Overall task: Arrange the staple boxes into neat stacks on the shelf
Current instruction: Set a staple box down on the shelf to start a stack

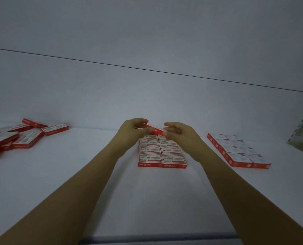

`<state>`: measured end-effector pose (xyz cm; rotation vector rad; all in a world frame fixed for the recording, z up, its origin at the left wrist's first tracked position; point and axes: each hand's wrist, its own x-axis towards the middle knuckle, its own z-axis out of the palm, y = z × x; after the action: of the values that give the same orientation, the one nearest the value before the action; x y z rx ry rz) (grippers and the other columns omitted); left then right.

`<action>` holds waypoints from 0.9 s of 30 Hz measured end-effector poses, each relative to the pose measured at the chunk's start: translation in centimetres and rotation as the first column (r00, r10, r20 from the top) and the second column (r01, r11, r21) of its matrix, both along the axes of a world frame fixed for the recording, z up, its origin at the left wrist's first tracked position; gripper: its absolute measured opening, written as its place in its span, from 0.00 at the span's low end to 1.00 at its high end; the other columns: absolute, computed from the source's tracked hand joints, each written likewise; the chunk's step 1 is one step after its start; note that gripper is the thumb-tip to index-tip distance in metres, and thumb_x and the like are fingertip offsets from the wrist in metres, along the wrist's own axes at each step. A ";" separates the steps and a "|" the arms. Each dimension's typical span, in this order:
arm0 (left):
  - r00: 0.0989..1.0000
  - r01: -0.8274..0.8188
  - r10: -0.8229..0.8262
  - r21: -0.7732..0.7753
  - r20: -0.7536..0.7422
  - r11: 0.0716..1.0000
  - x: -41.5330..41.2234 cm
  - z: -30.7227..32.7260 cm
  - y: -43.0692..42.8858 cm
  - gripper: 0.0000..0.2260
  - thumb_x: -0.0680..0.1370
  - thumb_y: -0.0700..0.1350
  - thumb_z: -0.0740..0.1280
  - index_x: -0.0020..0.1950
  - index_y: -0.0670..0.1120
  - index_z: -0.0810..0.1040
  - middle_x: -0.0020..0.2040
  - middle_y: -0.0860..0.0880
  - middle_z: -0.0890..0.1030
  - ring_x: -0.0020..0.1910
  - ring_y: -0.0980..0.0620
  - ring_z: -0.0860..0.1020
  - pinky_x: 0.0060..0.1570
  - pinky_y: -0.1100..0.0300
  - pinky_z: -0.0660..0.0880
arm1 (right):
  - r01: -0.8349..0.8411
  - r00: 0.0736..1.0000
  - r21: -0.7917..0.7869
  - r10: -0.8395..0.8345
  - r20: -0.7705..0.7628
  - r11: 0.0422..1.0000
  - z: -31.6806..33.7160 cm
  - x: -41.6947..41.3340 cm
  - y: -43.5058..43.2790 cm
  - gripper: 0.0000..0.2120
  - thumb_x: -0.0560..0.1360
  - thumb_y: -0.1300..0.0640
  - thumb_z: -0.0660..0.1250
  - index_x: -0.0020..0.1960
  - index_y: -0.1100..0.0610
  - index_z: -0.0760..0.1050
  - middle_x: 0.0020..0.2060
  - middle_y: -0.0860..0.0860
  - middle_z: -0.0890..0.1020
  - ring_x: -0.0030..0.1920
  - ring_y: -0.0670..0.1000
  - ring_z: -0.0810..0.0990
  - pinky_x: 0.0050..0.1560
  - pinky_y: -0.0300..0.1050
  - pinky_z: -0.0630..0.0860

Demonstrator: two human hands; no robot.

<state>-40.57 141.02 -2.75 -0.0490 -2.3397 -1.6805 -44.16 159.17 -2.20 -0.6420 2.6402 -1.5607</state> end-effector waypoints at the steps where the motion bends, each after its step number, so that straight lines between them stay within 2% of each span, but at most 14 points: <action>1: 1.000 0.000 -0.001 0.045 0.023 0.999 -0.2 -0.1 0.0 0.17 0.76 0.47 0.68 0.63 0.43 0.75 0.54 0.47 0.81 0.50 0.50 0.80 0.50 0.60 0.76 | -0.005 0.999 -0.040 0.006 0.032 0.999 -0.3 -0.4 0.0 0.17 0.75 0.49 0.67 0.62 0.51 0.74 0.54 0.47 0.81 0.49 0.45 0.81 0.51 0.41 0.77; 3: 0.997 -0.026 0.017 0.119 0.075 0.993 -0.8 -0.3 0.2 0.16 0.76 0.52 0.67 0.56 0.41 0.78 0.47 0.47 0.82 0.43 0.52 0.80 0.43 0.63 0.75 | 0.024 0.994 -0.140 -0.008 0.112 0.990 -0.8 -1.1 -0.3 0.13 0.76 0.46 0.64 0.55 0.53 0.77 0.47 0.49 0.83 0.47 0.48 0.82 0.54 0.47 0.78; 5: 0.989 -0.071 0.046 0.176 0.142 0.982 -1.4 -0.3 0.4 0.17 0.75 0.55 0.67 0.50 0.41 0.78 0.42 0.46 0.81 0.38 0.51 0.78 0.40 0.62 0.75 | 0.092 0.971 -0.224 -0.037 0.237 0.970 -0.9 -1.8 -1.1 0.14 0.77 0.46 0.62 0.49 0.56 0.78 0.43 0.52 0.84 0.43 0.51 0.82 0.53 0.48 0.79; 9: 0.962 -0.162 0.099 0.238 0.255 0.958 -2.5 0.1 0.9 0.16 0.75 0.56 0.66 0.45 0.42 0.78 0.34 0.47 0.79 0.31 0.53 0.74 0.32 0.63 0.72 | 0.158 0.915 -0.368 0.005 0.404 0.916 -0.4 -2.8 -2.3 0.18 0.78 0.47 0.62 0.50 0.62 0.78 0.38 0.56 0.83 0.33 0.51 0.78 0.39 0.45 0.76; 13: 0.957 -0.171 0.096 0.262 0.274 0.950 -3.2 -0.6 0.5 0.16 0.75 0.56 0.65 0.44 0.42 0.79 0.32 0.47 0.77 0.29 0.53 0.73 0.32 0.62 0.70 | 0.190 0.891 -0.446 0.037 0.453 0.875 -0.9 -3.7 -3.2 0.17 0.77 0.48 0.64 0.51 0.63 0.78 0.37 0.55 0.82 0.33 0.49 0.78 0.40 0.43 0.77; 15: 0.962 -0.150 0.092 0.217 0.256 0.965 -3.7 -1.0 0.1 0.16 0.76 0.56 0.65 0.45 0.42 0.78 0.34 0.47 0.78 0.31 0.52 0.73 0.34 0.62 0.71 | 0.200 0.890 -0.452 0.031 0.454 0.869 -1.5 -4.1 -3.4 0.18 0.76 0.47 0.64 0.51 0.63 0.79 0.38 0.56 0.82 0.36 0.51 0.79 0.46 0.46 0.78; 19: 0.977 -0.095 0.056 0.186 0.205 0.978 -4.2 -1.0 -0.1 0.16 0.76 0.56 0.66 0.47 0.42 0.77 0.38 0.46 0.80 0.34 0.52 0.76 0.39 0.60 0.73 | 0.177 0.925 -0.467 0.015 0.379 0.866 -2.0 -5.0 -2.8 0.19 0.76 0.47 0.64 0.53 0.63 0.78 0.40 0.56 0.83 0.37 0.51 0.82 0.46 0.45 0.78; 21: 0.980 -0.049 0.008 0.201 0.200 0.978 -4.2 -0.9 -0.1 0.17 0.75 0.55 0.66 0.49 0.40 0.77 0.40 0.45 0.81 0.37 0.50 0.77 0.42 0.58 0.74 | 0.166 0.939 -0.456 0.001 0.345 0.874 -1.8 -5.2 -2.4 0.19 0.76 0.45 0.64 0.53 0.61 0.77 0.44 0.56 0.84 0.43 0.53 0.84 0.52 0.49 0.79; 24: 0.985 0.006 -0.047 0.239 0.163 0.971 -4.0 -0.9 -0.4 0.15 0.75 0.50 0.68 0.52 0.38 0.76 0.44 0.42 0.81 0.42 0.47 0.79 0.47 0.56 0.78 | 0.093 0.958 -0.442 0.040 0.283 0.892 -1.5 -5.0 -1.9 0.18 0.76 0.45 0.63 0.54 0.59 0.78 0.49 0.54 0.83 0.50 0.51 0.83 0.57 0.50 0.78; 27: 0.992 0.036 -0.058 0.193 0.113 0.981 -3.8 -1.2 -1.1 0.13 0.73 0.44 0.71 0.56 0.44 0.76 0.49 0.47 0.82 0.47 0.50 0.82 0.46 0.59 0.79 | -0.014 0.981 -0.396 0.088 0.171 0.918 -1.0 -4.3 -1.3 0.14 0.73 0.50 0.69 0.57 0.51 0.77 0.53 0.51 0.82 0.52 0.51 0.83 0.58 0.53 0.78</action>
<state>-44.39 139.87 -3.93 0.0323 -2.2629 -1.9731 -48.44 157.83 -3.15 -0.5356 2.1742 -2.0461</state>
